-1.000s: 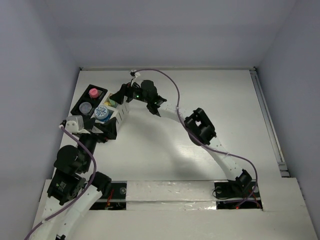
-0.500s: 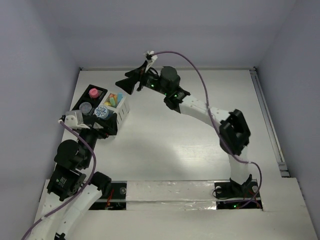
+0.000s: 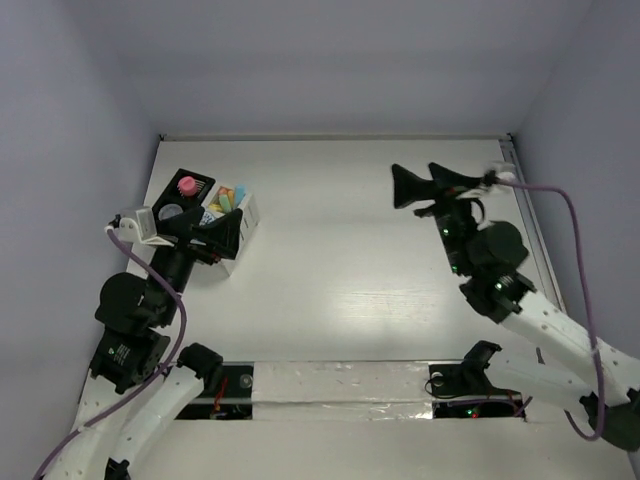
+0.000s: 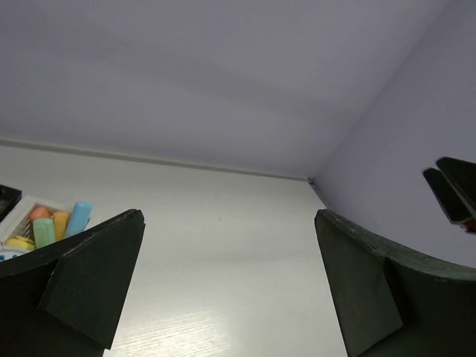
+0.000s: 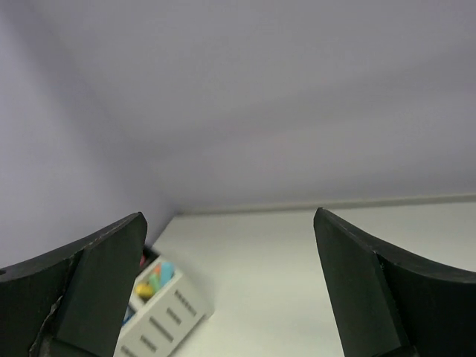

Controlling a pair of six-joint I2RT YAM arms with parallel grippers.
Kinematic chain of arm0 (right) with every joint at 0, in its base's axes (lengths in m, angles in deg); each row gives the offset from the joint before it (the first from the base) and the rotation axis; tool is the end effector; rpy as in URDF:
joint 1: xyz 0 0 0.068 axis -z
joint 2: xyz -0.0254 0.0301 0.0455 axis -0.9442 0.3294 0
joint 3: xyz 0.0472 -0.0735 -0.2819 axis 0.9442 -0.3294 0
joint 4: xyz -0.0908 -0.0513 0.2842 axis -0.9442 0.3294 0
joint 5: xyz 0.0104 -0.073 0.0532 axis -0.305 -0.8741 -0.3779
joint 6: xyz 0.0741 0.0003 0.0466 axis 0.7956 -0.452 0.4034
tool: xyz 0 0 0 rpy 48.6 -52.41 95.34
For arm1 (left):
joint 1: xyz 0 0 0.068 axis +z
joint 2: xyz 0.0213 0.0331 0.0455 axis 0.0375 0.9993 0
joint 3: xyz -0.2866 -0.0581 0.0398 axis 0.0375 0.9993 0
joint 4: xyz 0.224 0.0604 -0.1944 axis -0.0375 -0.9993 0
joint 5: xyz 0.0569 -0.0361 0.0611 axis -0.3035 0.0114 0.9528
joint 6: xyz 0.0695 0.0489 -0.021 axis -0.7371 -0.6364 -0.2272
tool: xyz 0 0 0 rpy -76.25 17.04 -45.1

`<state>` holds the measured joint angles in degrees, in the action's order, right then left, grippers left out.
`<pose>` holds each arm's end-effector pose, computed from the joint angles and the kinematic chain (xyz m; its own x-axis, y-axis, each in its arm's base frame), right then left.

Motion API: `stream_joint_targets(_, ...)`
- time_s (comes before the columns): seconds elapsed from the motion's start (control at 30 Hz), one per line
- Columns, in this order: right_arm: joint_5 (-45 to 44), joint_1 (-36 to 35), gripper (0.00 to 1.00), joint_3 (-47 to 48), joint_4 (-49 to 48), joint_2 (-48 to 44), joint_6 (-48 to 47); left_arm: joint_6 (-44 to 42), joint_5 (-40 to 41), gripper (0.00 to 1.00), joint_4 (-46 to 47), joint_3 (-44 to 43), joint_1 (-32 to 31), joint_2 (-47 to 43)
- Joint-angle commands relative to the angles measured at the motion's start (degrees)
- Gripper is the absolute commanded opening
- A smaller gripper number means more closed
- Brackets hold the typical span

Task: Sort the stationery into containers
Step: Reset both arms

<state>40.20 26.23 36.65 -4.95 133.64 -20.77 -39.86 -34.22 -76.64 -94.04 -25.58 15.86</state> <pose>0.2222 0.1746 0.4402 0.1430 0.4689 -0.8716 -0.4196 0.8263 0.3757 0.1247 -0.0545 0.4562 0.1473 -0.4732 -0.8685 0.4346 0.8198 -0.3730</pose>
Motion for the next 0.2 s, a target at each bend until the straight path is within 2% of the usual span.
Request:
stream_joint_targets(0.0, -13.9, 0.0, 1.0, -5.0, -3.3, -7.0, -6.6, 0.6, -1.6, 0.99, 7.1, -3.4, 0.2, -0.5)
stream_joint_targets(0.17, -17.7, 0.0, 1.0, -5.2, -0.3, -9.9, -8.7, 1.3, -4.1, 0.99, 9.1, -1.4, 0.2, -0.8)
